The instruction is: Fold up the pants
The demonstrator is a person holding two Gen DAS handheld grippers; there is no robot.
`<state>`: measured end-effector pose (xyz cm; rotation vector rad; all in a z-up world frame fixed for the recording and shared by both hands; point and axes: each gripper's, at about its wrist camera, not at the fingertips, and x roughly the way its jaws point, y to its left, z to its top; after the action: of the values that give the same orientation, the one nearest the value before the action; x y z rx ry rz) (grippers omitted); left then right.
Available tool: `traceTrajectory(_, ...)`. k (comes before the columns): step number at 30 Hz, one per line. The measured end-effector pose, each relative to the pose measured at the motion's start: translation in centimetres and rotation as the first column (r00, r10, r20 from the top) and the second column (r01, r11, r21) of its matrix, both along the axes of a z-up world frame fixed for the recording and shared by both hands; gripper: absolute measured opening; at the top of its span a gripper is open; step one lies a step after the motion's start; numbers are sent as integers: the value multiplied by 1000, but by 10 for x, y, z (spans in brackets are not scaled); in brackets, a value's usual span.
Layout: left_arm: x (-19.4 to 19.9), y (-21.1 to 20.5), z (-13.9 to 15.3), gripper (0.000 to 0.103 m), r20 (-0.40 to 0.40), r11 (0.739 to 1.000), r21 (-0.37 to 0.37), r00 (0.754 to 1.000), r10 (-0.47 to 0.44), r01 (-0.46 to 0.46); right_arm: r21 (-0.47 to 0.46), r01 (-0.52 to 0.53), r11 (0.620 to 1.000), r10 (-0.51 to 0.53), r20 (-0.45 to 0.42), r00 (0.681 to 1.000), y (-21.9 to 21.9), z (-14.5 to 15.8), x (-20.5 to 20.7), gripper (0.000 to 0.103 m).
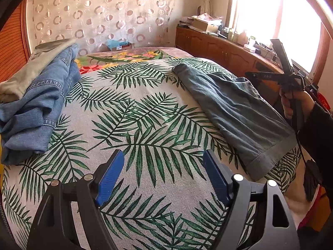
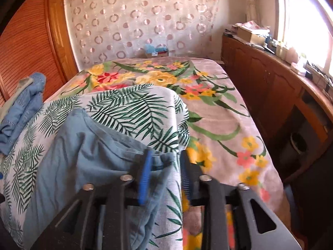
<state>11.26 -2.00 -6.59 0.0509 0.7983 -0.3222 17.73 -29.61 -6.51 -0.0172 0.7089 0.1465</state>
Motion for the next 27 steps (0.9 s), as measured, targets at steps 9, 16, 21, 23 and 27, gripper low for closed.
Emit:
traceTrajectory(9, 11, -18, 11, 79, 22, 999, 11, 999, -40, 39, -97, -37, 995, 30, -73, 997, 6, -12, 21, 6)
traceTrajectory(16, 12, -38, 16, 79, 33, 996, 13, 996, -84, 83, -85, 102, 991, -102, 5, 995, -21, 7, 20, 4)
traceTrajectory(21, 17, -48, 12, 79, 14, 995, 15, 995, -102, 102, -20, 61, 998, -61, 6, 998, -27, 14, 10, 5)
traceTrajectory(23, 21, -55, 11, 79, 5, 993, 12, 993, -115, 115, 9, 14, 1000, -14, 7, 1000, -22, 15, 6, 14)
traceTrajectory(27, 33, -76, 7, 79, -10, 988, 28, 989, -150, 150, -25, -43, 999, 42, -27, 999, -16, 5, 9, 23)
